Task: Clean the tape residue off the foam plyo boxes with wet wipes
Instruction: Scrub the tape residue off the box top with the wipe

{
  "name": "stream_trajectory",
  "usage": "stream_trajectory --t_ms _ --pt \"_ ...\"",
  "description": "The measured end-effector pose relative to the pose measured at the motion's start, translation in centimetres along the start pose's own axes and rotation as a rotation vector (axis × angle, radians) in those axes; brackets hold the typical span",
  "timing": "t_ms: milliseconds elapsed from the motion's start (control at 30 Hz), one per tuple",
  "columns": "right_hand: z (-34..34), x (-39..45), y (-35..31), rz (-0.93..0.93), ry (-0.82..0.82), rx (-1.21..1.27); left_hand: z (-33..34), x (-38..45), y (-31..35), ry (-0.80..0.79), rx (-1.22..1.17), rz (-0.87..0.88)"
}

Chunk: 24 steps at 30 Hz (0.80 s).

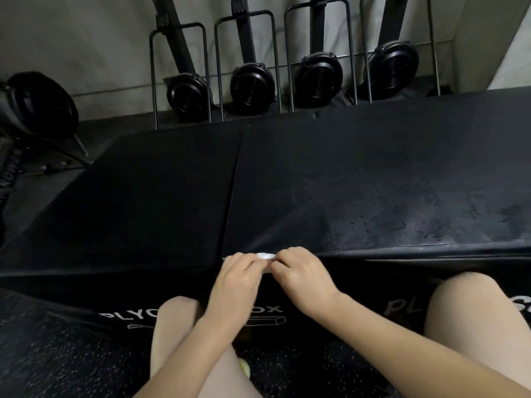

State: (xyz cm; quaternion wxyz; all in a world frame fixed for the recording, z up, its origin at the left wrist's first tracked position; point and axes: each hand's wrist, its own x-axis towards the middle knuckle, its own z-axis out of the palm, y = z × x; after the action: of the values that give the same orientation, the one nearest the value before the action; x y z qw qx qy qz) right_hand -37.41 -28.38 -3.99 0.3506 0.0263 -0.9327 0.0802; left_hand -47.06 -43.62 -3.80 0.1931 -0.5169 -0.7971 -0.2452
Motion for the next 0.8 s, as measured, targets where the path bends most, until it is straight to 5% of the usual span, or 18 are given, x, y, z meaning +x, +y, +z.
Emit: stream_trajectory --t_ms 333,567,800 --pt "0.3 2.9 -3.3 0.057 -0.275 -0.068 -0.7 -1.7 -2.4 0.088 -0.069 -0.151" --pt "-4.2 -0.6 1.6 0.136 -0.249 -0.133 1.6 1.4 4.0 0.065 -0.106 0.043" --pt "-6.9 -2.3 5.8 0.258 -0.215 0.093 2.5 3.4 7.1 0.037 -0.125 -0.046"
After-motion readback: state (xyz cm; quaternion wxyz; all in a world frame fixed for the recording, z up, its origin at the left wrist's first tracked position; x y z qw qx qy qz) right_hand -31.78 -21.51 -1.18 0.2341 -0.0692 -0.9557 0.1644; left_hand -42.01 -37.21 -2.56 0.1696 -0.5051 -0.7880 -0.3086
